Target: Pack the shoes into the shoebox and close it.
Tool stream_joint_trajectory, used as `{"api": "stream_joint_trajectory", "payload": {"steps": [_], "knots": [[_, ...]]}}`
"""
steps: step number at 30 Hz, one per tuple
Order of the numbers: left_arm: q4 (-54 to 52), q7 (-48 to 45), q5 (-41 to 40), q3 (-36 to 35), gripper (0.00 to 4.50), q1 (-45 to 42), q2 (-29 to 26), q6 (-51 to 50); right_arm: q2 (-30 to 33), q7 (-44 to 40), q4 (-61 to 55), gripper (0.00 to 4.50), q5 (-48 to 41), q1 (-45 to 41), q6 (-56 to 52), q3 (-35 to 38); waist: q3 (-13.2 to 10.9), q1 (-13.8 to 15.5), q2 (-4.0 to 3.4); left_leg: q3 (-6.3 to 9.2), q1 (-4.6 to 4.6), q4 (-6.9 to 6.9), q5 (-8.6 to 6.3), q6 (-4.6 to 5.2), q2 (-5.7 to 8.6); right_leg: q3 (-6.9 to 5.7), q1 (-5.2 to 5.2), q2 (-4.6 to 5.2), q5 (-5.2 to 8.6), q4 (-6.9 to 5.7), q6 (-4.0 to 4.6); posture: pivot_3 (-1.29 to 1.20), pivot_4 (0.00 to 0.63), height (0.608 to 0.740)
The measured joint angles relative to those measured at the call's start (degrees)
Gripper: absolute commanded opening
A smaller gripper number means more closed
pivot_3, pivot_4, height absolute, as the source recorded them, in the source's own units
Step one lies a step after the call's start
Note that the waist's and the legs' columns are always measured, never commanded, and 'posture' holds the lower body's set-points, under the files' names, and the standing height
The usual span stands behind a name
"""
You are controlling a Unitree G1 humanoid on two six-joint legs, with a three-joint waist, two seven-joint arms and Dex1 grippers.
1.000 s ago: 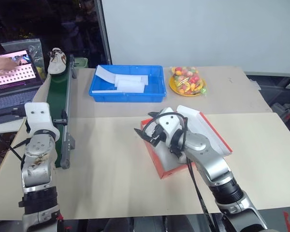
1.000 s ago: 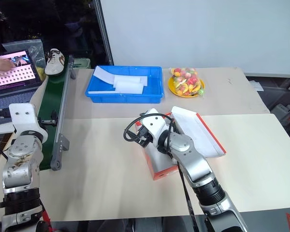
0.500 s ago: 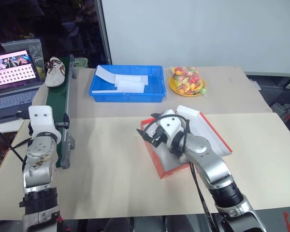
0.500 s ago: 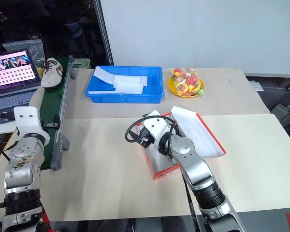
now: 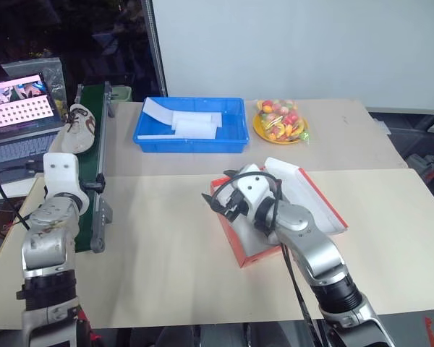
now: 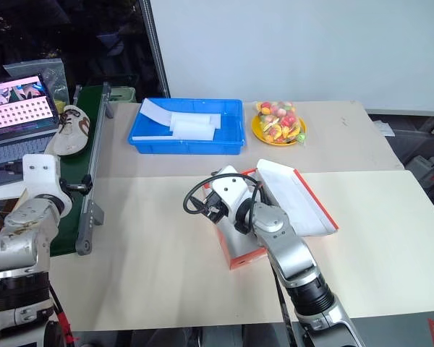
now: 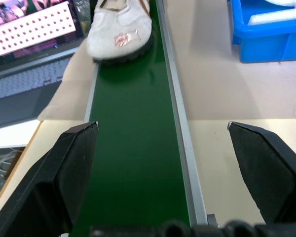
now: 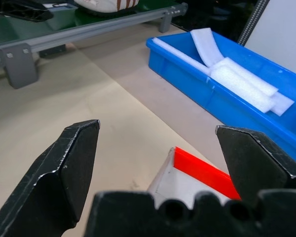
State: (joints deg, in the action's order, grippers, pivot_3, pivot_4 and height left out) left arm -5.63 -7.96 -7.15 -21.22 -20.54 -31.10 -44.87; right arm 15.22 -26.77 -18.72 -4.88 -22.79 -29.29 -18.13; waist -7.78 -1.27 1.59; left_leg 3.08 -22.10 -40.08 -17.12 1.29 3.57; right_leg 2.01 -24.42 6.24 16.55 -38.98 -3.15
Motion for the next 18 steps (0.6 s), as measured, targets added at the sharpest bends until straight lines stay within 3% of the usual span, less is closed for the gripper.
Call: {"api": "stream_joint_trajectory", "payload": {"steps": [12,18], "knots": [[3.5,-4.3,-1.2,-0.4,4.50,-4.5,-7.4,-4.4,2.5,-5.9,-2.3,4.44,-2.4,0.8,0.5,0.4,0.0,-0.1,0.00,0.00,0.00,0.05,0.00,0.00,-0.01,0.00,-0.03,0.00,0.00,-0.02,0.00,0.00,0.150,0.724],[4.4,-4.5,-1.6,-0.4,4.50,-4.7,-8.0,-6.8,2.5,-6.3,-2.4,4.44,-2.7,0.9,0.5,0.4,0.0,-0.1,0.00,0.01,-0.02,0.04,0.00,0.00,0.00,0.00,-0.06,0.00,0.00,-0.02,0.00,0.00,0.150,0.724]]}}
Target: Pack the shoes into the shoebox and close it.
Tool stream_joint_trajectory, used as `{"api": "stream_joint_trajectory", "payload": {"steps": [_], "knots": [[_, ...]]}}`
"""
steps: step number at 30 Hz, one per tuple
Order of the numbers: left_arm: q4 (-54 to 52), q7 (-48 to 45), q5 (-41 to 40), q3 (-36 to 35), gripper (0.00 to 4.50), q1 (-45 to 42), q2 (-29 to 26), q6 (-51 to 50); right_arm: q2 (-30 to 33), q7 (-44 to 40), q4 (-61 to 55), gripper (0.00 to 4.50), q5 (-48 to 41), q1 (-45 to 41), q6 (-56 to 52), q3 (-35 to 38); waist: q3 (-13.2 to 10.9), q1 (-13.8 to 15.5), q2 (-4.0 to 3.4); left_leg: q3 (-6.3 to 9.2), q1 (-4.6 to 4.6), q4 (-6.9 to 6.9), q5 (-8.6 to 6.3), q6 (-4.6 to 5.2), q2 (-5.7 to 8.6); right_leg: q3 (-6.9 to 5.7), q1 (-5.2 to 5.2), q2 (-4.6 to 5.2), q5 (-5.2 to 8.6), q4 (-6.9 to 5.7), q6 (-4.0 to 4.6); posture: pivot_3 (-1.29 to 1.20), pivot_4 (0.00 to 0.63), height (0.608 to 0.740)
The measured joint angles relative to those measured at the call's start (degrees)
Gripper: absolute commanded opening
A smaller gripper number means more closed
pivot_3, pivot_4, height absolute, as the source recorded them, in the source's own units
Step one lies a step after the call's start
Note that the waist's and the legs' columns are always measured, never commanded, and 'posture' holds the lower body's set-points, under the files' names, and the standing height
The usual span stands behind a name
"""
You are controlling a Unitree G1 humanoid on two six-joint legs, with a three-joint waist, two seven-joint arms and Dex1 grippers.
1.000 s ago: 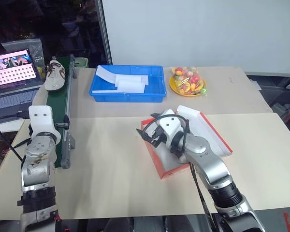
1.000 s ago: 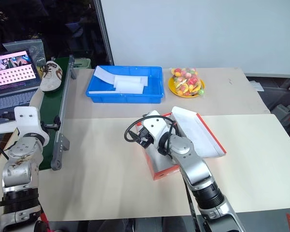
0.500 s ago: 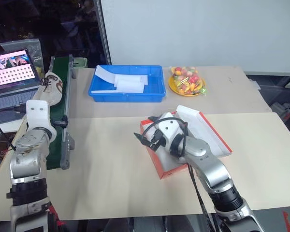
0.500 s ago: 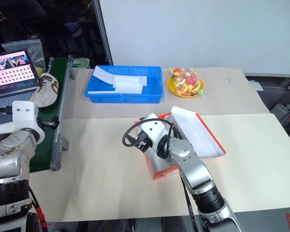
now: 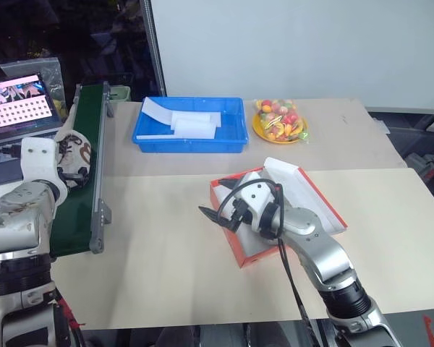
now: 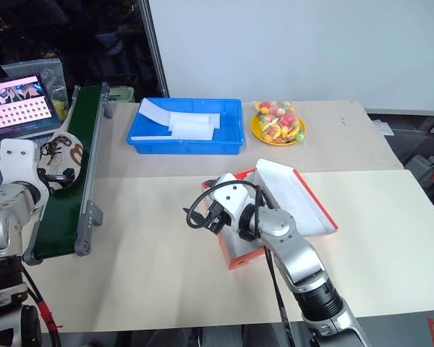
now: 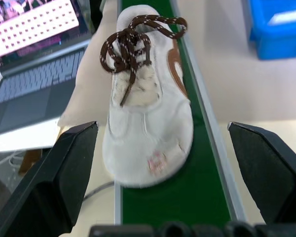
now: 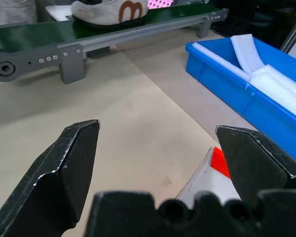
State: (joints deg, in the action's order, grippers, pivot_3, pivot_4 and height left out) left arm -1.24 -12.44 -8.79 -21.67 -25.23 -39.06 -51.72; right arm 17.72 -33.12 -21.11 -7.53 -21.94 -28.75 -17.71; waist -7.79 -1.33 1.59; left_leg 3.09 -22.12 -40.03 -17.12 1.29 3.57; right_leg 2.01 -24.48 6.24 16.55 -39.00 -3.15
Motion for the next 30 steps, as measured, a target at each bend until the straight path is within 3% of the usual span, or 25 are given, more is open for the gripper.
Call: {"api": "stream_joint_trajectory", "payload": {"steps": [5,9,13,16,22,30], "knots": [[2.2,0.7,-0.7,-2.1,4.50,0.1,0.6,-2.4,0.0,0.6,-0.8,4.44,0.0,0.0,0.0,0.6,0.0,-0.1,0.00,0.00,0.02,0.01,0.00,0.00,0.00,0.00,-0.02,0.00,0.00,-0.03,0.00,0.00,0.150,0.724],[3.5,2.9,-1.8,-4.8,4.50,0.7,4.9,-6.7,-0.5,1.1,-1.4,4.44,-0.6,-0.1,-0.7,1.4,0.0,0.0,0.01,0.00,0.01,-0.03,0.00,0.00,0.02,-0.02,-0.02,0.02,0.00,-0.07,0.00,0.00,0.150,0.724],[1.1,3.0,-2.6,-5.3,3.60,0.9,6.2,-9.2,-1.0,1.6,-2.1,4.50,-1.7,-0.6,-1.9,3.0,0.0,0.6,-0.02,0.02,0.18,-0.01,0.01,-0.02,0.02,-0.01,0.14,0.05,0.00,-0.07,0.00,0.00,0.150,0.724],[-0.7,3.2,-2.8,-5.3,2.67,0.9,7.6,-10.0,-1.5,2.2,-2.6,4.50,-2.8,-1.9,-3.0,3.6,0.0,0.8,-0.02,0.03,0.24,-0.01,0.02,-0.03,0.06,-0.01,0.21,0.10,0.00,-0.06,0.01,0.00,0.150,0.724],[-1.5,3.3,-2.9,-5.0,1.48,0.5,8.1,-10.9,-1.5,3.4,-3.3,4.50,-3.0,-2.3,-4.1,4.9,0.0,0.8,-0.02,0.04,0.37,0.03,0.04,-0.07,0.06,0.00,0.27,0.08,-0.02,-0.12,0.05,0.00,0.150,0.724],[-1.5,3.8,-1.9,-2.7,1.48,0.5,8.0,-9.4,-2.0,4.4,-3.3,4.50,-4.1,-2.6,-5.4,5.5,0.0,0.9,-0.02,0.07,0.38,0.08,0.07,-0.12,0.06,-0.02,0.27,0.09,-0.04,-0.14,0.08,0.00,0.150,0.724]]}}
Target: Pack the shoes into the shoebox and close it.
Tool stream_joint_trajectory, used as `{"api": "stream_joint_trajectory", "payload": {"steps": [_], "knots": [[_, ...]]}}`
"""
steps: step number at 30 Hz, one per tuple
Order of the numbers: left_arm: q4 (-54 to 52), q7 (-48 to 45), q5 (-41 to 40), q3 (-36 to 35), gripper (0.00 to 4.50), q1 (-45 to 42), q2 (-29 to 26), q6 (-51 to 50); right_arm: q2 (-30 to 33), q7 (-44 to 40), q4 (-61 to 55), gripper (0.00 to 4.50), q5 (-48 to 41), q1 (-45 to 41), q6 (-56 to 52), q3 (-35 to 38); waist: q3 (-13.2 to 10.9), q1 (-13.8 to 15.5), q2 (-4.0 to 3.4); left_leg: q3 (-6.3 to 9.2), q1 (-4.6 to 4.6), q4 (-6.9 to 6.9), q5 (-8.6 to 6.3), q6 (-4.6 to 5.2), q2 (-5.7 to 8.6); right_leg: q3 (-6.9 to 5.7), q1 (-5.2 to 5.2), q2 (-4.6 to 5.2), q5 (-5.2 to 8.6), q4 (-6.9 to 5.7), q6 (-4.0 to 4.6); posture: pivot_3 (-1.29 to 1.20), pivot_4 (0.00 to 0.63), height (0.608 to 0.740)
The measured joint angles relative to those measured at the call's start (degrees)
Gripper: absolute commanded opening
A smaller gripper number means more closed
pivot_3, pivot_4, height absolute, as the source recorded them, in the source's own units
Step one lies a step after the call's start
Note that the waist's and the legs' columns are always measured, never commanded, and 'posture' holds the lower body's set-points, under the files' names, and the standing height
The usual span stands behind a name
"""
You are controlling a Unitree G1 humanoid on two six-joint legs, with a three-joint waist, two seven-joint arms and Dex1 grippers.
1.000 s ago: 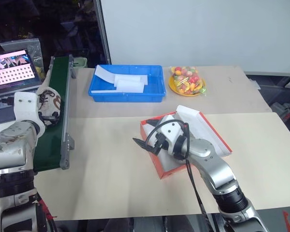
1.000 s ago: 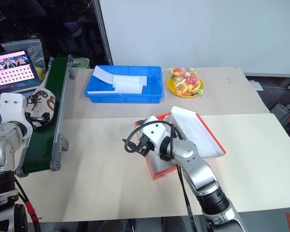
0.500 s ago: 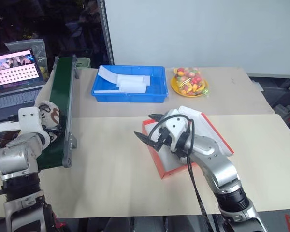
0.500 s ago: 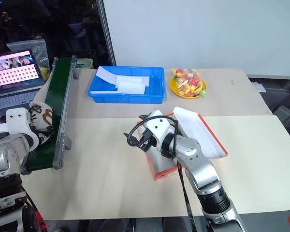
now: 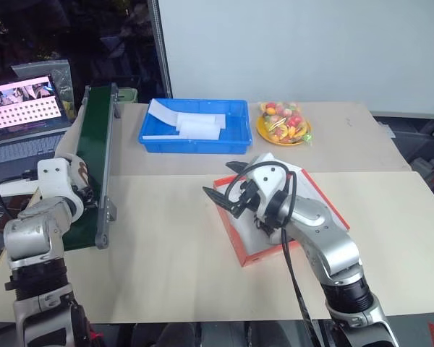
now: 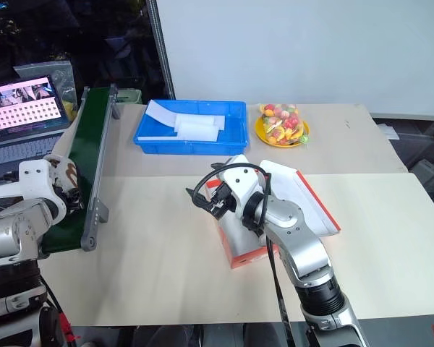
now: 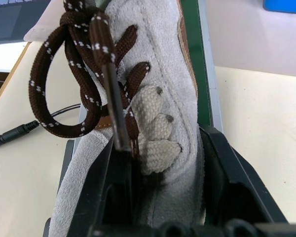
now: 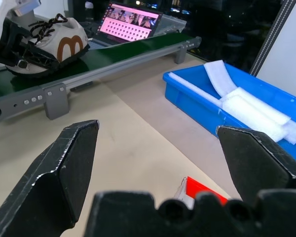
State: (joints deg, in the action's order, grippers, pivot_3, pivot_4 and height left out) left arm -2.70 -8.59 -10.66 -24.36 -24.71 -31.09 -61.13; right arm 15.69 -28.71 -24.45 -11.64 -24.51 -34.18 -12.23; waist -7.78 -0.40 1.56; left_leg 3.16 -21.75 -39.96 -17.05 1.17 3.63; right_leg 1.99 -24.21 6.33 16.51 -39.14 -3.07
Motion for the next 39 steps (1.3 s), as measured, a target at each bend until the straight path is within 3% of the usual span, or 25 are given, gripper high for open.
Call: {"api": "stream_joint_trajectory", "payload": {"steps": [4,8,10,12,15,17,20,33,39], "knots": [[-1.4,1.2,3.8,6.0,1.48,0.0,-0.8,7.1,-0.6,0.7,0.2,4.50,-0.9,-0.7,-1.0,1.0,-0.1,-0.1,0.16,0.03,-0.31,-0.02,0.01,-0.02,-0.02,-0.06,-0.19,-0.03,-0.04,0.10,0.06,0.00,0.150,0.724],[-9.6,2.2,9.0,14.5,1.48,-4.1,-2.4,13.5,-1.9,1.9,2.1,4.50,-1.7,-2.7,-2.3,3.2,-0.1,-0.2,0.25,0.07,-0.57,-0.05,0.00,-0.01,0.00,-0.11,-0.35,0.00,-0.08,0.11,0.01,0.00,0.150,0.724],[-15.2,1.4,9.4,17.9,1.48,-7.4,-0.7,15.6,-5.6,4.0,3.9,4.50,-5.1,-4.6,-6.4,6.3,-0.1,-0.4,0.23,0.05,-0.56,-0.03,-0.02,0.03,0.00,-0.10,-0.31,0.00,-0.08,0.07,0.00,0.00,0.150,0.724],[-19.3,-0.9,6.2,19.8,1.48,-8.4,3.8,15.8,-9.4,6.2,5.6,4.50,-9.6,-6.8,-11.6,10.8,-0.1,-0.6,0.18,0.03,-0.55,-0.01,-0.05,0.08,-0.02,-0.10,-0.30,0.01,-0.08,0.07,0.00,0.00,0.150,0.724],[-23.4,-5.7,-5.1,21.1,1.48,-6.0,14.2,10.3,-17.5,12.0,10.9,4.50,-21.8,-12.7,-23.5,22.8,-0.1,-1.6,0.18,0.04,-0.56,0.01,-0.08,0.14,-0.05,-0.13,-0.33,-0.03,-0.09,0.08,0.00,0.00,0.150,0.724],[-24.6,-8.1,-10.4,22.4,1.48,-3.5,17.3,6.8,-20.4,17.0,15.4,4.50,-31.1,-16.4,-29.9,31.2,-0.1,-2.5,0.15,0.05,-0.56,0.07,-0.08,0.14,-0.04,-0.15,-0.40,-0.04,-0.09,0.03,0.00,0.00,0.150,0.724],[-26.2,-9.1,-13.2,21.9,1.48,-3.0,16.5,4.1,-19.2,21.7,19.3,4.50,-36.2,-17.7,-34.5,38.5,-0.1,-3.1,0.10,0.01,-0.54,0.09,-0.07,0.12,-0.07,-0.14,-0.42,-0.07,-0.09,0.02,0.00,0.00,0.150,0.724],[-26.4,-10.2,-14.4,22.2,1.48,-2.1,14.1,3.6,-20.6,30.1,21.9,4.50,-43.6,-18.5,-38.6,40.3,-0.1,-3.5,-0.02,-0.13,-0.50,-0.01,-0.05,0.11,-0.08,0.09,-0.40,-0.13,-0.09,-0.03,-0.01,0.00,0.150,0.724],[-24.0,-11.2,-21.8,20.0,1.48,-2.3,18.2,-1.9,-20.7,33.6,22.9,4.50,-49.6,-20.6,-36.6,41.0,-0.1,-3.5,-0.02,-0.13,-0.50,-0.02,-0.05,0.10,-0.09,0.07,-0.39,-0.14,-0.09,-0.03,-0.01,0.00,0.150,0.724]]}}
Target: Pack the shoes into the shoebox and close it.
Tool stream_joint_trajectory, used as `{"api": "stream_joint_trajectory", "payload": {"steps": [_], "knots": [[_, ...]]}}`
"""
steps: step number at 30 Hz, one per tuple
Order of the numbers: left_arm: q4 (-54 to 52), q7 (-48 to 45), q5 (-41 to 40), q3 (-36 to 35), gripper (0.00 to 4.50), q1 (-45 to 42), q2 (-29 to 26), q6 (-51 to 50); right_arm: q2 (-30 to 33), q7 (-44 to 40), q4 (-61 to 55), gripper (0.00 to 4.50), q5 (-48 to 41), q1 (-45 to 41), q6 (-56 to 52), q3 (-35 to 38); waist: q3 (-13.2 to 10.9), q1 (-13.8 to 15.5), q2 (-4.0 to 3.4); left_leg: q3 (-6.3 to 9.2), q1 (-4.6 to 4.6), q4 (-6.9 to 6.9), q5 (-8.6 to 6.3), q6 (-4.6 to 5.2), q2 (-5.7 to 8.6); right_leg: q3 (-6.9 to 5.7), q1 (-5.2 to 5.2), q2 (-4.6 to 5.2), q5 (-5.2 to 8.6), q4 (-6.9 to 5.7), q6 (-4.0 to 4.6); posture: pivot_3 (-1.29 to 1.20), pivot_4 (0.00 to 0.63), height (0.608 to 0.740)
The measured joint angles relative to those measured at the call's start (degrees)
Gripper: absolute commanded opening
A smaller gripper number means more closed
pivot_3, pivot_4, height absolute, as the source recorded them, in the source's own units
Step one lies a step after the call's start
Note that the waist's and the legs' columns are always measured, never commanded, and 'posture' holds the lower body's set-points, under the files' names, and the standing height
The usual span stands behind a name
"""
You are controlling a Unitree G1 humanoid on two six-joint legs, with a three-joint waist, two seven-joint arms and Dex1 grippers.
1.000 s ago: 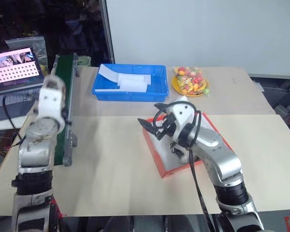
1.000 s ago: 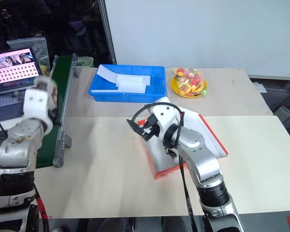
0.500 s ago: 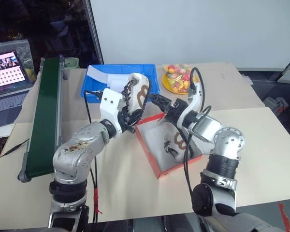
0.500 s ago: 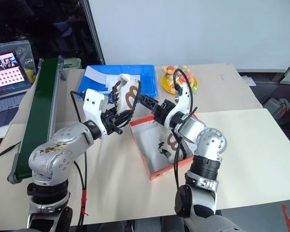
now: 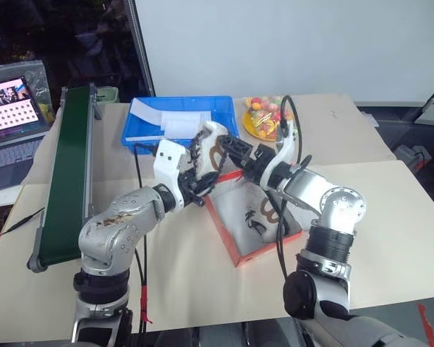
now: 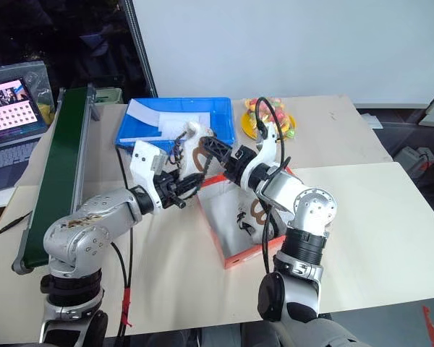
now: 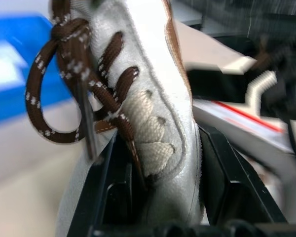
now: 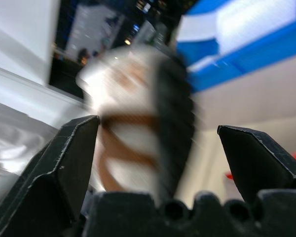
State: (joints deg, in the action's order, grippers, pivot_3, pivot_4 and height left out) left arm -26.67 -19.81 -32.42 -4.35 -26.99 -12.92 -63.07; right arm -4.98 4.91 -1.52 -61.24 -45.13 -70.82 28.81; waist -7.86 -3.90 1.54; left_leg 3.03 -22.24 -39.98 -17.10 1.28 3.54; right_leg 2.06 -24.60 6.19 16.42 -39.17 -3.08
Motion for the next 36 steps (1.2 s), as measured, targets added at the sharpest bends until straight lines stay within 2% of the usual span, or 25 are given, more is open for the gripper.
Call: {"api": "stream_joint_trajectory", "payload": {"steps": [6,13,15,16,22,26,33,35,36], "knots": [[0.5,-0.8,-0.7,0.3,1.48,-1.8,-1.6,0.4,0.0,2.2,0.4,4.50,-4.5,-0.3,2.2,-0.6,0.0,-0.1,-0.02,-0.04,0.02,0.00,0.00,0.00,-0.01,0.07,0.00,-0.02,0.00,-0.01,0.00,0.00,0.150,0.724],[1.4,-0.9,-0.1,1.7,1.48,-2.2,-2.8,1.7,0.1,3.2,0.4,4.50,-4.4,-0.3,4.2,-3.8,0.0,-0.1,-0.02,-0.04,0.02,0.02,0.00,0.00,-0.01,0.05,0.00,-0.02,0.00,0.00,0.00,0.00,0.150,0.724],[1.4,-0.9,0.1,1.9,1.47,-2.2,-3.0,1.7,0.2,3.2,0.4,3.99,-4.3,-0.2,4.4,-4.3,0.0,-0.1,-0.02,-0.03,0.01,0.01,0.00,0.00,0.00,0.05,0.00,-0.02,0.00,0.00,0.00,0.00,0.150,0.724],[1.4,-0.9,0.2,2.0,1.47,-2.2,-3.1,1.7,0.4,3.3,0.4,3.88,-4.2,-0.1,4.5,-4.6,0.0,-0.1,-0.02,-0.03,0.01,0.01,0.00,0.00,0.00,0.05,0.00,-0.02,0.00,0.00,0.00,0.00,0.150,0.724],[1.4,-1.0,0.6,2.9,1.47,-2.2,-3.6,2.3,1.2,4.0,0.4,1.93,-3.1,0.5,5.4,-5.7,0.0,-0.1,-0.02,-0.04,0.02,0.02,0.00,0.00,-0.02,0.06,0.00,-0.02,0.00,0.00,0.00,0.00,0.150,0.724],[1.3,-1.2,0.7,3.2,1.47,-2.2,-3.7,3.0,1.4,4.3,0.5,1.14,-3.0,0.5,5.4,-5.7,0.0,-0.1,-0.02,-0.04,0.01,0.01,0.00,0.00,-0.01,0.06,0.00,-0.01,0.00,0.00,0.00,0.00,0.150,0.724],[1.3,-1.2,1.3,4.0,1.47,-2.2,-4.5,3.4,1.1,5.7,0.5,1.14,-3.0,0.5,5.5,-5.7,0.0,-0.1,-0.03,-0.04,0.01,0.02,0.00,0.00,-0.01,0.07,0.00,-0.02,0.00,0.00,0.00,0.00,0.150,0.724],[1.3,-1.2,1.9,4.4,2.18,-2.2,-4.8,4.0,1.0,5.9,0.5,1.13,-3.0,0.5,5.7,-5.7,0.0,0.0,-0.02,-0.03,0.01,0.01,0.00,0.00,-0.01,0.06,0.00,-0.02,0.00,0.00,0.00,0.00,0.150,0.724],[1.3,-1.2,2.2,4.6,2.33,-2.2,-4.9,4.4,1.0,5.9,0.5,1.13,-3.0,0.5,5.8,-5.7,0.0,0.0,-0.02,-0.04,0.01,0.01,0.00,0.00,-0.01,0.06,0.00,-0.01,0.00,0.00,0.00,0.00,0.150,0.724]]}}
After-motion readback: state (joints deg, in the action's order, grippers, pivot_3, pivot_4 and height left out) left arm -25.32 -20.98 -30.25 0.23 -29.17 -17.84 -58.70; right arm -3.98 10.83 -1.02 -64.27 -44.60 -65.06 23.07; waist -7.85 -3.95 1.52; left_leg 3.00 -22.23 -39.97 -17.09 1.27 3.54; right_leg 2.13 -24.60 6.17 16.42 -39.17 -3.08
